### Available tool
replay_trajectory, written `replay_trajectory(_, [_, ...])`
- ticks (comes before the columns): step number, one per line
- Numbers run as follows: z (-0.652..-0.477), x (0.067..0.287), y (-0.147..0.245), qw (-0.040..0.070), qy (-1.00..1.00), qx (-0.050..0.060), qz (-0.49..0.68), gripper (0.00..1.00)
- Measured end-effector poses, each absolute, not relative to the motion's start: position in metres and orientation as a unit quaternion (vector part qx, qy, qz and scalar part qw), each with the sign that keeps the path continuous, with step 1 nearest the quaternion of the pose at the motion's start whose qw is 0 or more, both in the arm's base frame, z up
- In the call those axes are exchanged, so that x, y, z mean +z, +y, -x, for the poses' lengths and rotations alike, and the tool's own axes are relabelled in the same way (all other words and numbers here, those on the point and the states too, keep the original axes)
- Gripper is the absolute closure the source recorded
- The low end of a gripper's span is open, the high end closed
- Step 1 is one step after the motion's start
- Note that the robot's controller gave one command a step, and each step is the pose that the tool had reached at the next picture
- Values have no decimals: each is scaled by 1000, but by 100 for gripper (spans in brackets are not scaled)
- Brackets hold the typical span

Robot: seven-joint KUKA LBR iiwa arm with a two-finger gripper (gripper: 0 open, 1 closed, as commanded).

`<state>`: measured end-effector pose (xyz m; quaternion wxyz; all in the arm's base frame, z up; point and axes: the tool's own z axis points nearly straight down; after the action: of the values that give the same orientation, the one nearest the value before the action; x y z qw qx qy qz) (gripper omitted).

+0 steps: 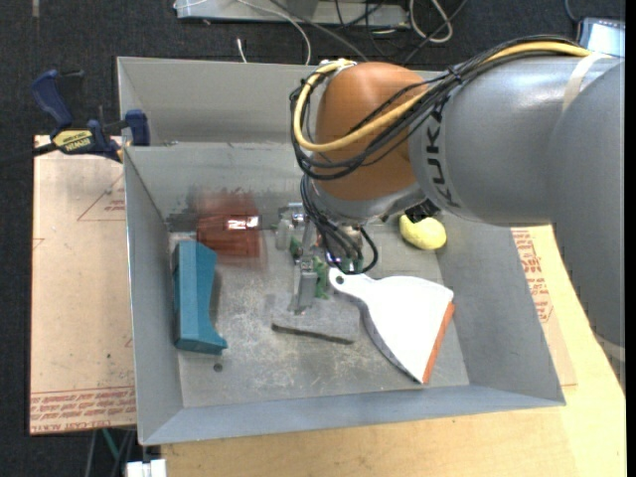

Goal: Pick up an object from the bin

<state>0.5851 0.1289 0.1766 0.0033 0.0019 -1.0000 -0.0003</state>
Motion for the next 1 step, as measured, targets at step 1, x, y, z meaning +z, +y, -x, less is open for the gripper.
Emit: replay_trajectory(1, [-587, 181, 128, 0, -1000, -1, 0, 0])
